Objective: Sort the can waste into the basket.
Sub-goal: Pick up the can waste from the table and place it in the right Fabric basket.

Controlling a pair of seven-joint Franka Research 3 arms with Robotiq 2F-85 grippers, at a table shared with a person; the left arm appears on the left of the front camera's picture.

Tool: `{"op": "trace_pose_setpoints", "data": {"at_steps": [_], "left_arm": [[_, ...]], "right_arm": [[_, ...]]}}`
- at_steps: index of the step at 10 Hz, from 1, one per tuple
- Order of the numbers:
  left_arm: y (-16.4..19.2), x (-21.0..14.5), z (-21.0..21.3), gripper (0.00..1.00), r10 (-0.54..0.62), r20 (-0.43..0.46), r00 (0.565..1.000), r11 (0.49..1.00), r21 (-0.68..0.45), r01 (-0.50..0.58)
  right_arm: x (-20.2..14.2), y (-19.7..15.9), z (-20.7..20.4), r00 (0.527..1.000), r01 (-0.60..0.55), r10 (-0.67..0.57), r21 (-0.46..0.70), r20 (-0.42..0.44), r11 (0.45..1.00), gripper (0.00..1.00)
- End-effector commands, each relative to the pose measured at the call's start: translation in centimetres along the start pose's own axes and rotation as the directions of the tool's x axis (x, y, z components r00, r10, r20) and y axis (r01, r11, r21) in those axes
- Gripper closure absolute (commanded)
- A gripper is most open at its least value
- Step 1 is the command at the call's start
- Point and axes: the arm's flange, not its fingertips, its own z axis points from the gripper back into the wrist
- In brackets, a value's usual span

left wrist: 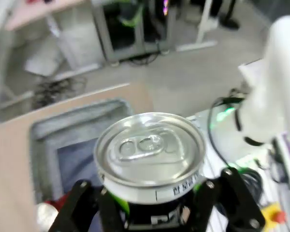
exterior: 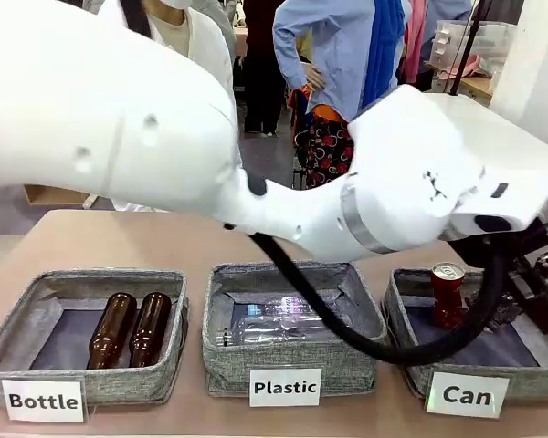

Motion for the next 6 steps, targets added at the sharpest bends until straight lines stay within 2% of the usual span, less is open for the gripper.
{"op": "trace_pose_setpoints", "data": {"at_steps": [1, 2, 4, 5, 6], "left_arm": [[3.3, 2.5, -0.6, 1.0, 0.05, -0.033, 0.998, 0.995, 0.085, -0.047], [0.0, 0.0, 0.0, 1.0, 0.0, 0.0, 1.0, 1.0, 0.0, 0.0], [0.0, 0.0, 0.0, 1.0, 0.0, 0.0, 1.0, 1.0, 0.0, 0.0], [1.6, 0.2, -0.6, 1.0, 0.013, -0.011, 1.0, 1.0, 0.027, -0.013], [1.7, -0.3, -0.9, 1.0, -0.004, -0.115, 0.993, 0.987, 0.159, 0.023]], "right_arm": [[0.5, 1.7, -1.5, 0.997, -0.053, 0.052, -0.012, -0.051, 0.999, 0.0], [0.5, 1.7, -1.5, 0.997, -0.053, 0.052, -0.012, -0.051, 0.999, 0.0], [0.5, 1.7, -1.5, 0.997, -0.053, 0.052, -0.012, -0.051, 0.999, 0.0], [0.5, 1.7, -1.5, 0.997, -0.053, 0.052, -0.012, -0.051, 0.999, 0.0], [0.5, 1.7, -1.5, 0.997, -0.053, 0.052, -0.012, -0.051, 0.999, 0.0]]}}
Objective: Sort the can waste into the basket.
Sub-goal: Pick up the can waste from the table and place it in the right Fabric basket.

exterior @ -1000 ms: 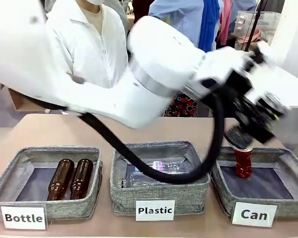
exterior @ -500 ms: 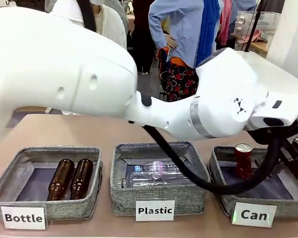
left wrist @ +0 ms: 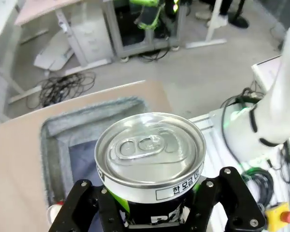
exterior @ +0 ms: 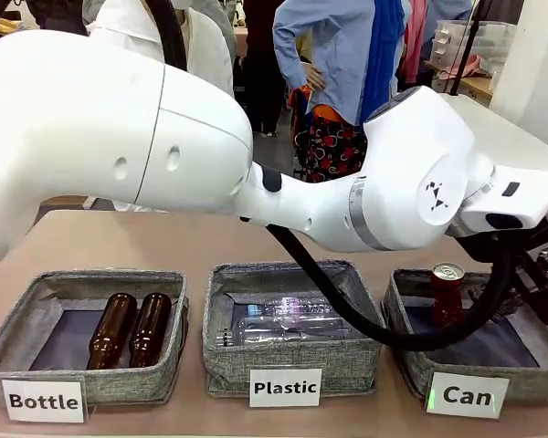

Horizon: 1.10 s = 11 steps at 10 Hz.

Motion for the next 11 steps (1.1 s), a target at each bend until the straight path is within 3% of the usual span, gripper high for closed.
{"op": "trace_pose_setpoints", "data": {"at_steps": [1, 4, 5, 6, 8, 9, 10, 11], "left_arm": [[0.3, -0.6, -0.9, 1.0, -0.017, -0.138, 0.99, 0.988, 0.149, 0.038], [0.1, -0.8, -1.2, 1.0, -0.024, -0.174, 0.985, 0.988, 0.145, 0.05], [0.2, -0.9, -1.1, 0.81, -0.028, -0.167, 0.986, 0.988, 0.142, 0.052], [0.1, -0.9, -0.9, 0.43, -0.033, -0.177, 0.984, 0.99, 0.132, 0.057], [0.0, -1.1, -0.6, 0.0, -0.032, -0.16, 0.987, 0.988, 0.143, 0.055], [0.1, -1.2, -0.4, 0.28, -0.028, -0.15, 0.988, 0.988, 0.143, 0.05], [0.1, -1.3, -0.2, 0.0, -0.026, -0.146, 0.989, 0.989, 0.141, 0.047], [0.2, -1.4, 0.1, 0.0, -0.027, -0.141, 0.99, 0.989, 0.14, 0.047]], "right_arm": [[0.0, 0.1, 0.1, 1.0, -0.009, 0.009, 0.004, 0.002, 1.0, 0.0], [0.0, 0.1, 0.1, 1.0, -0.009, 0.009, 0.004, 0.002, 1.0, 0.0], [0.0, 0.1, 0.1, 1.0, -0.009, 0.009, 0.004, 0.002, 1.0, 0.0], [0.0, 0.1, 0.1, 1.0, -0.009, 0.009, 0.004, 0.002, 1.0, 0.0], [0.0, 0.1, 0.1, 1.0, -0.009, 0.009, 0.004, 0.002, 1.0, 0.0], [0.0, 0.1, 0.1, 1.0, -0.009, 0.009, 0.004, 0.002, 1.0, 0.0], [0.0, 0.1, 0.1, 1.0, -0.009, 0.009, 0.004, 0.002, 1.0, 0.0], [0.0, 0.1, 0.1, 1.0, -0.009, 0.009, 0.004, 0.002, 1.0, 0.0]]}}
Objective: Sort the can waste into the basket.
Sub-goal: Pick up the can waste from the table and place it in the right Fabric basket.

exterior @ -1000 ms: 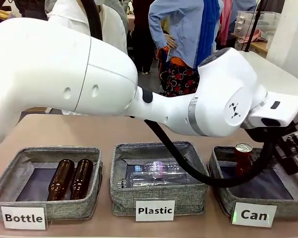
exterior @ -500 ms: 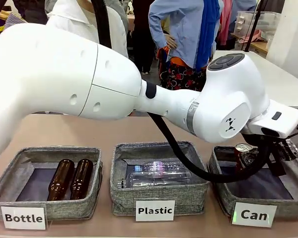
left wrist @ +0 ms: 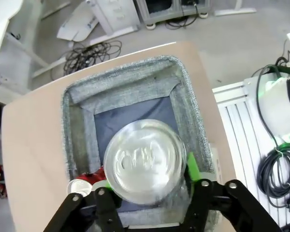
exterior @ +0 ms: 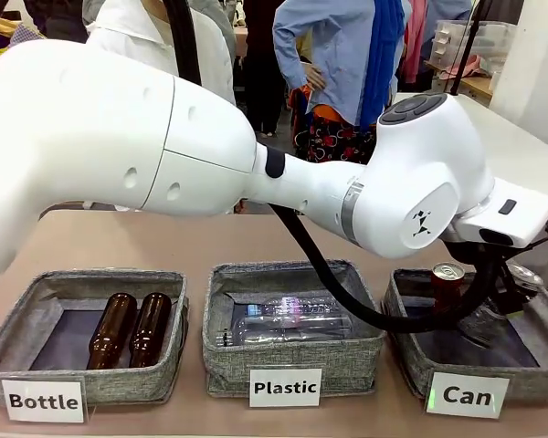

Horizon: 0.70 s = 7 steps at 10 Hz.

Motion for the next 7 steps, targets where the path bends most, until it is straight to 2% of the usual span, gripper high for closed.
{"op": "trace_pose_setpoints", "data": {"at_steps": [1, 3, 5, 7], "left_arm": [[-0.7, -0.4, 1.1, 0.0, 0.016, 0.013, 1.0, 1.0, 0.007, -0.017], [-0.9, -1.0, 1.7, 0.0, 0.018, 0.023, 1.0, 1.0, 0.005, -0.019], [-1.0, -2.5, 4.8, 0.0, 0.032, 0.09, 0.995, 0.999, 0.017, -0.033], [-1.1, -6.5, 9.1, 0.0, 0.09, 0.192, 0.977, 0.995, 0.014, -0.094]], "right_arm": [[0.0, 0.1, 0.0, 1.0, -0.009, 0.009, 0.004, 0.002, 1.0, 0.0], [0.0, 0.1, 0.0, 1.0, -0.009, 0.009, 0.004, 0.002, 1.0, 0.0], [0.0, 0.1, 0.0, 1.0, -0.009, 0.009, 0.004, 0.002, 1.0, 0.0], [0.0, 0.0, 0.0, 1.0, 0.0, 0.0, 0.0, 0.0, 1.0, 0.0]]}}
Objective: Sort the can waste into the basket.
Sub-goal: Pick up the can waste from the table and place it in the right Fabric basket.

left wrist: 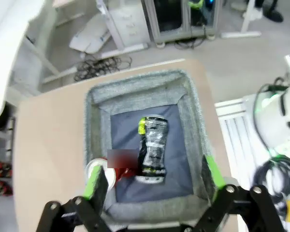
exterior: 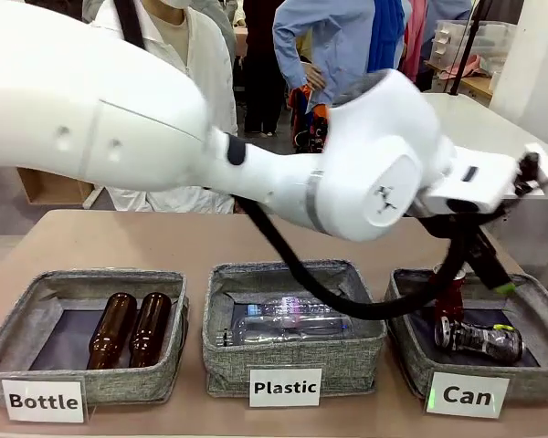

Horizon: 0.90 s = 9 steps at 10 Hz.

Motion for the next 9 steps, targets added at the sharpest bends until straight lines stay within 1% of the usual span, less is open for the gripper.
{"op": "trace_pose_setpoints", "data": {"at_steps": [1, 2, 3, 4, 5, 6, 7, 8, 9], "left_arm": [[-1.3, -7.4, 7.3, 0.0, 0.084, 0.086, 0.993, 0.995, -0.058, -0.079], [-1.5, -11.0, 10.6, 0.0, 0.148, 0.086, 0.985, 0.987, -0.071, -0.142], [-2.2, -14.7, 14.2, 0.0, 0.196, 0.12, 0.973, 0.978, -0.098, -0.185], [-1.8, -18.0, 17.3, 0.0, 0.268, 0.154, 0.951, 0.963, -0.076, -0.259], [-1.5, -20.9, 20.5, 0.0, 0.348, 0.179, 0.92, 0.937, -0.093, -0.337], [-1.0, -23.1, 22.9, 0.0, 0.439, 0.176, 0.881, 0.898, -0.105, -0.427], [0.4, -25.4, 25.3, 0.0, 0.518, 0.171, 0.838, 0.854, -0.153, -0.497], [1.0, -27.7, 28.1, 0.0, 0.566, 0.177, 0.805, 0.813, -0.281, -0.51], [1.1, -30.0, 30.9, 0.0, 0.645, 0.185, 0.742, 0.75, -0.338, -0.568]], "right_arm": [[1.5, 1.7, -1.7, 0.999, -0.011, 0.01, -0.026, -0.043, 1.0, 0.0], [2.8, 3.7, -3.6, 0.995, -0.055, 0.055, 0.004, -0.086, 0.998, 0.0], [3.7, 6.2, -5.9, 0.979, -0.108, 0.118, 0.069, -0.166, 0.992, 0.0], [4.8, 9.0, -9.0, 0.953, -0.157, 0.183, 0.126, -0.24, 0.98, 0.0], [5.0, 12.2, -12.6, 0.927, -0.217, 0.243, 0.119, -0.287, 0.969, 0.0], [4.9, 14.6, -15.5, 0.884, -0.277, 0.3, 0.116, -0.359, 0.954, 0.0], [5.0, 16.5, -18.5, 0.842, -0.314, 0.337, 0.124, -0.421, 0.941, 0.0], [5.0, 17.6, -20.9, 0.81, -0.333, 0.346, 0.115, -0.473, 0.936, 0.0], [4.7, 18.5, -22.9, 0.787, -0.346, 0.361, 0.127, -0.501, 0.93, 0.0]]}}
